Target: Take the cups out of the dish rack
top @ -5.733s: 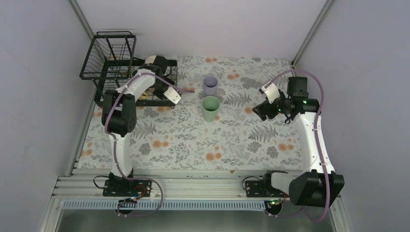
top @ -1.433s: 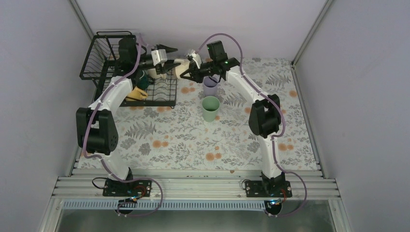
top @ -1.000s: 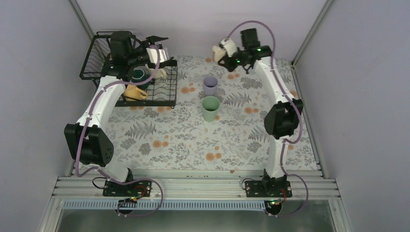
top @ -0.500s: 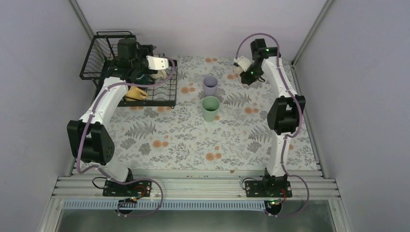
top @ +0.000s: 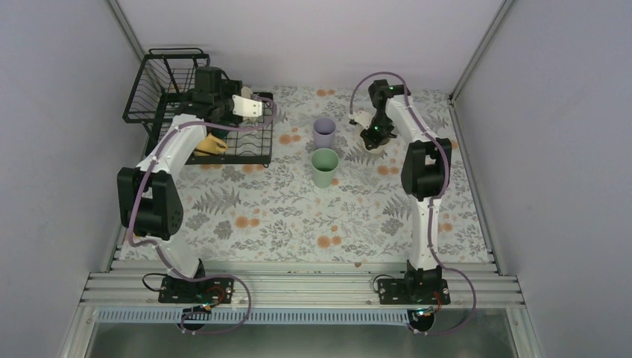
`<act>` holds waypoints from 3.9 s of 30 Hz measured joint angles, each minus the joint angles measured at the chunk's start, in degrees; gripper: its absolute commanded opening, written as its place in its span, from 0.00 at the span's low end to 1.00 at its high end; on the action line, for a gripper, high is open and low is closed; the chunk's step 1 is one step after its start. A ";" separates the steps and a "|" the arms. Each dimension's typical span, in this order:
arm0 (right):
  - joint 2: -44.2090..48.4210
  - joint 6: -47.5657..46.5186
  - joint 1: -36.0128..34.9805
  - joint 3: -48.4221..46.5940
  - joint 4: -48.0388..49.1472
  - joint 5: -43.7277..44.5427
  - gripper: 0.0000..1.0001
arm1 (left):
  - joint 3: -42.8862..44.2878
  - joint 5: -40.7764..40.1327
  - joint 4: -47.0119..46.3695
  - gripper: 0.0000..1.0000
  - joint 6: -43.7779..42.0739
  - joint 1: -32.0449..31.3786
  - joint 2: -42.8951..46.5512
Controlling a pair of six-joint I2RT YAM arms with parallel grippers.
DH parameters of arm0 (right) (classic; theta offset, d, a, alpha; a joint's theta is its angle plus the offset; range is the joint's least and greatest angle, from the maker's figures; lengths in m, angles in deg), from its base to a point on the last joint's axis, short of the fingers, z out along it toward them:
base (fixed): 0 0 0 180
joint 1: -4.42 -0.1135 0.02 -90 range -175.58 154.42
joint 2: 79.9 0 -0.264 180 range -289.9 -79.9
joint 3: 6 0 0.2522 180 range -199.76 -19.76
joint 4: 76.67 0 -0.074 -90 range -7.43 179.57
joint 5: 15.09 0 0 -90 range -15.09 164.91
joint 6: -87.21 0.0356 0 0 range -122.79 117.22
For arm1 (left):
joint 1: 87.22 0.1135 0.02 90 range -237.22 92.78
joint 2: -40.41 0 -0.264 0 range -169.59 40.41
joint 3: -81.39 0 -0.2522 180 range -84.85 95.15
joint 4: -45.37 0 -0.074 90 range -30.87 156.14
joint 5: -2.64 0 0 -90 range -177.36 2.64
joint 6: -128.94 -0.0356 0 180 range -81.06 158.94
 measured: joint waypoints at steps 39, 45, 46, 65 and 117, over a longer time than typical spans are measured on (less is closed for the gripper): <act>26.77 0.72 -1.92 6.75 5.90 -4.15 0.75 | 9.79 3.65 1.46 0.77 -19.91 1.03 -18.97; 27.71 1.36 -1.92 8.55 6.45 -6.54 0.74 | 9.73 3.32 -6.36 0.74 -21.59 1.09 -23.19; 27.71 1.49 -1.92 8.55 6.47 -6.75 0.74 | 9.57 3.21 -7.58 0.73 -21.92 1.09 -23.67; 26.82 2.67 -1.92 8.09 6.43 -10.75 0.68 | 7.72 2.25 -14.82 0.30 -23.12 1.03 -26.53; 32.59 10.54 1.40 17.99 30.03 -49.99 0.77 | 13.14 20.94 -9.97 0.02 37.35 -5.99 0.13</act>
